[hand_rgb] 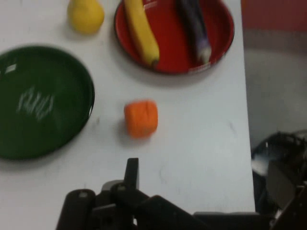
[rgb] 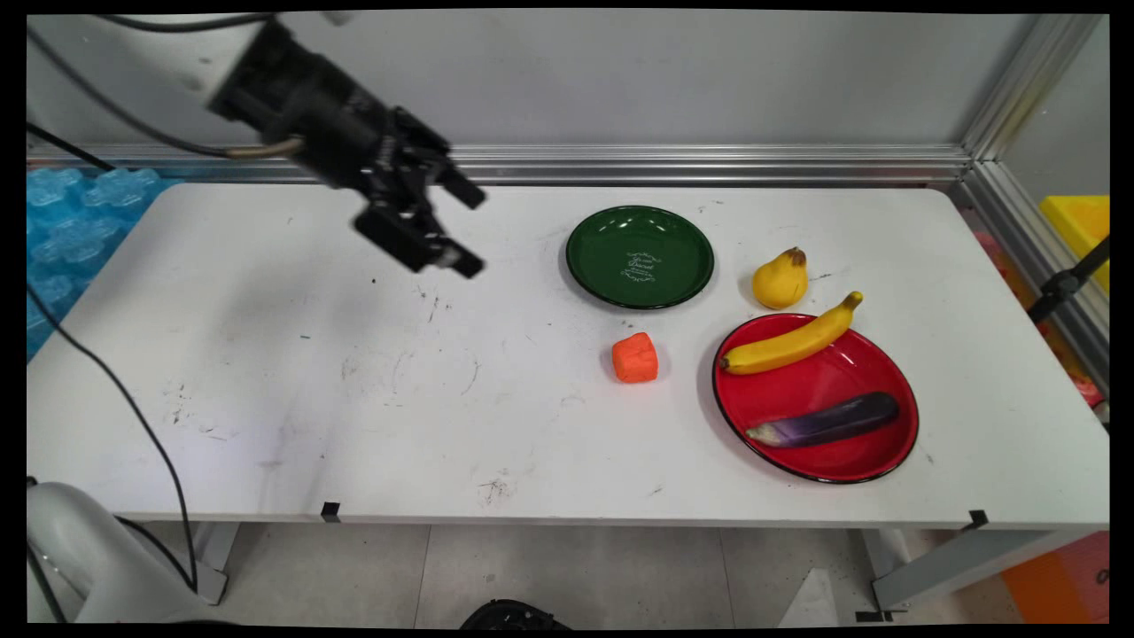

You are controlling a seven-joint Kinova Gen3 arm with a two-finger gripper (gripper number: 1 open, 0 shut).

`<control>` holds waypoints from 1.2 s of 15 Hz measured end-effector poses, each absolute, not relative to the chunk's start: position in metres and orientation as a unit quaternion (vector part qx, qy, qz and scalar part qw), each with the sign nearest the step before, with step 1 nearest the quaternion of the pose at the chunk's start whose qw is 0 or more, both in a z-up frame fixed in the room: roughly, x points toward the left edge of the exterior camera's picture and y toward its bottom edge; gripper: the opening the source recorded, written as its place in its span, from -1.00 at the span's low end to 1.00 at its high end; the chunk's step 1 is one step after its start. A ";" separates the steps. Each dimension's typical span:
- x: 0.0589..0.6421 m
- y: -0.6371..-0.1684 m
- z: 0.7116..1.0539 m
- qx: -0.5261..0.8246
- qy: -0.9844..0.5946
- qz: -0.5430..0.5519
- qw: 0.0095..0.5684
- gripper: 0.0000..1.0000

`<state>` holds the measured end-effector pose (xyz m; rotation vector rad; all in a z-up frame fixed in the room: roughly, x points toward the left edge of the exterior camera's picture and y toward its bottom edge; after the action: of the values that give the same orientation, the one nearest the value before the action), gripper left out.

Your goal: Pick up the eggplant from the red plate

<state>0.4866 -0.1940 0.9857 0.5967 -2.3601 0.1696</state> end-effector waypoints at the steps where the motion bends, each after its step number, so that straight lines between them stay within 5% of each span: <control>1: 0.475 -0.199 0.983 0.227 -0.906 0.065 0.350 1.00; 18: 0.287 -0.281 0.894 0.206 -0.900 0.040 0.382 1.00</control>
<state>0.2873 -0.2805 0.8943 0.5262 -2.2969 0.1008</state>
